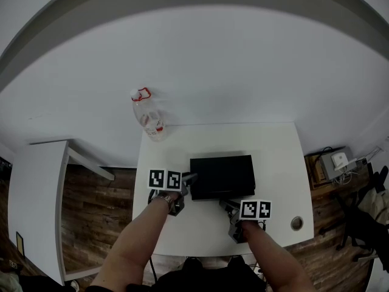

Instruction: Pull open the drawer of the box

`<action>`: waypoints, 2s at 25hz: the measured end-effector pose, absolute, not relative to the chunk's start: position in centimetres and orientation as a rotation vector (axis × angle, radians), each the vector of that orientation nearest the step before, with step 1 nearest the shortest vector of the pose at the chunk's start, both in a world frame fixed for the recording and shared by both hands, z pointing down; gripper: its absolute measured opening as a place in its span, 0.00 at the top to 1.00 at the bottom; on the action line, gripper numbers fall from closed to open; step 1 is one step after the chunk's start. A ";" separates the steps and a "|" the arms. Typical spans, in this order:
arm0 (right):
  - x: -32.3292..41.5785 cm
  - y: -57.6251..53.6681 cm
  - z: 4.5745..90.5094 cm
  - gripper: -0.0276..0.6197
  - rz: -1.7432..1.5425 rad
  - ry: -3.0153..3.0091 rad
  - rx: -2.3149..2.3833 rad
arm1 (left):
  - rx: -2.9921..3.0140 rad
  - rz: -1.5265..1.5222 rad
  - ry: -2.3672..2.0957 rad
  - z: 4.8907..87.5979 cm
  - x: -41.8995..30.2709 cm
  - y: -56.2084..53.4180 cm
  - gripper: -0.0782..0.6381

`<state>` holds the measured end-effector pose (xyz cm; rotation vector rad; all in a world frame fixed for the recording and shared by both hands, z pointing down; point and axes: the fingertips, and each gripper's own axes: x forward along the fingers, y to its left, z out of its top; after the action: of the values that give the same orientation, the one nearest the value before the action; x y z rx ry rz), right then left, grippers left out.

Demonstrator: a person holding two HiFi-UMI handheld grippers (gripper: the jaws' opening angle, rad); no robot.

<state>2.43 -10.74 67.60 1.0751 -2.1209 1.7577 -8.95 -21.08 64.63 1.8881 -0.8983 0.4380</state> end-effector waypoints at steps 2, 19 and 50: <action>2.4 -10.1 67.6 0.85 1.768 -2.119 1.069 | 1.886 0.436 -0.896 64.6 -9.0 -21.1 0.68; 2.7 -5.5 67.3 0.85 1.804 -2.130 1.051 | 1.878 0.428 -0.916 64.8 -9.1 -21.2 0.69; 2.8 -2.0 67.5 0.85 1.834 -2.122 1.013 | 1.866 0.408 -0.938 64.7 -9.2 -21.2 0.69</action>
<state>2.81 -1.95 67.48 1.0130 -2.1223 1.8339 -9.17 -21.21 64.73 1.8662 -0.9377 0.4082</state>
